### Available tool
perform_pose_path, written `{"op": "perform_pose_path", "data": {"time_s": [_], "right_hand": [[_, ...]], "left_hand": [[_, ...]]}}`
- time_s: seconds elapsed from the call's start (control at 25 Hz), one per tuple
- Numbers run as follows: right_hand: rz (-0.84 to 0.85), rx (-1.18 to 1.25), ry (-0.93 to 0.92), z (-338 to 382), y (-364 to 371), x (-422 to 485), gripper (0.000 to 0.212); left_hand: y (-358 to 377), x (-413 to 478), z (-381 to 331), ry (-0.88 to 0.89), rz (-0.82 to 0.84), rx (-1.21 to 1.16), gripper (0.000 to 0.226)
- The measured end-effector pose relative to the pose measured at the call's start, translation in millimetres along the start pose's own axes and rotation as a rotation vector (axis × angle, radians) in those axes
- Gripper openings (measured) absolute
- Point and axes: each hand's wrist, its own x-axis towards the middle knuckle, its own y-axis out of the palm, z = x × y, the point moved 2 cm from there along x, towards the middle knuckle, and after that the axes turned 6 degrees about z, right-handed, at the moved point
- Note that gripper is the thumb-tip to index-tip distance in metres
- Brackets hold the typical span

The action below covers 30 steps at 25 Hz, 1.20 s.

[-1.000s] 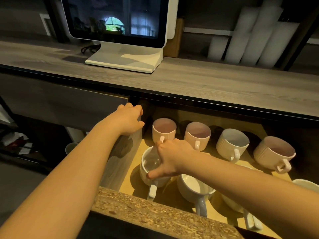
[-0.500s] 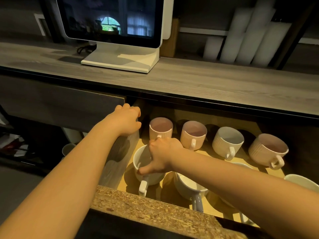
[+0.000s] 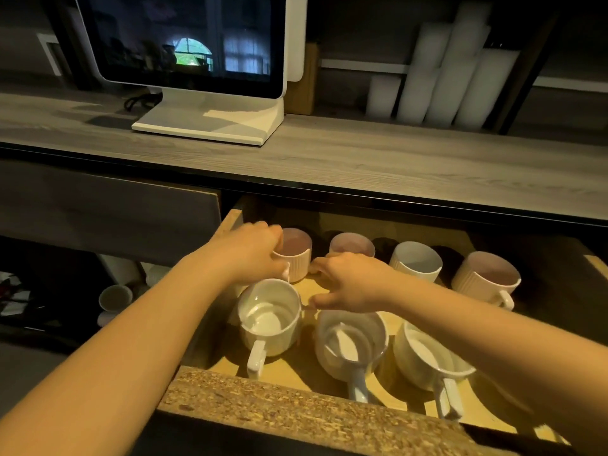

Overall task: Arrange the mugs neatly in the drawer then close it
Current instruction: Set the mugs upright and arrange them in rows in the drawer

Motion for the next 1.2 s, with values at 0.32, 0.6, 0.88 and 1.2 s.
{"op": "perform_pose_path", "data": {"time_s": [0.32,0.6,0.88,1.2], "right_hand": [[0.26,0.159,0.091,-30.6,26.1,-35.8,0.085],[0.192,0.176,0.112,-24.6,28.6,-35.7,0.076],[0.209,0.077,0.078,-16.7,28.0,-40.4,0.085],[0.114,0.082,0.124,-15.8,33.1,-37.9,0.076]], "left_hand": [[35.8,-0.9,-21.4,-0.005,0.419,0.174,0.097],[42.9,5.1,-15.4,-0.029,0.451,0.131,0.096],[42.7,8.3,-9.0,-0.008,0.449,0.097,0.095],[45.7,10.3,-7.2,-0.005,0.443,0.103,0.096]]}}
